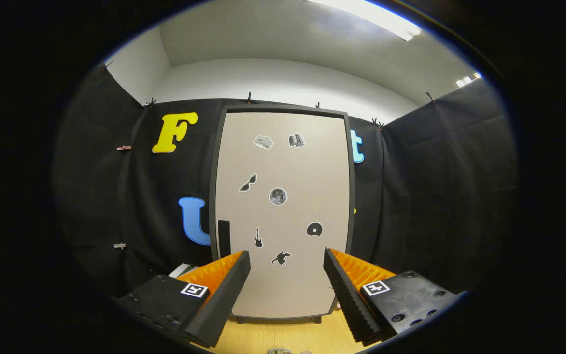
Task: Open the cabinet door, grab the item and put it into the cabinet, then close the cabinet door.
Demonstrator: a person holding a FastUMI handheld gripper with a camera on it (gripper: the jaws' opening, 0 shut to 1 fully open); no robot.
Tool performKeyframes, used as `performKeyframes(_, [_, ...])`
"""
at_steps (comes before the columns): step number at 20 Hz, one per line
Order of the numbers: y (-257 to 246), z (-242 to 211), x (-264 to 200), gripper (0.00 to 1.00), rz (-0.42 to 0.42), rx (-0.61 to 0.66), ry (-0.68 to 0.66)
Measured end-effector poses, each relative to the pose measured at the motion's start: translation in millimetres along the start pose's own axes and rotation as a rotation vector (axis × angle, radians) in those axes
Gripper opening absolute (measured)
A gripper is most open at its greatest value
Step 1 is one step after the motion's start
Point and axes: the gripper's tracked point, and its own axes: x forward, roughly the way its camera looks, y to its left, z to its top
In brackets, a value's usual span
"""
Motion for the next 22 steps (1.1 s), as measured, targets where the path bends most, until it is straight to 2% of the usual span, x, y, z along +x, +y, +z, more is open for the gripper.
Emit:
performKeyframes(16, [40.1,-10.9,20.7,0.98,0.038,0.011,0.013])
performKeyframes(22, [63.8,-17.8,51.9,0.98,0.061,0.02,0.007])
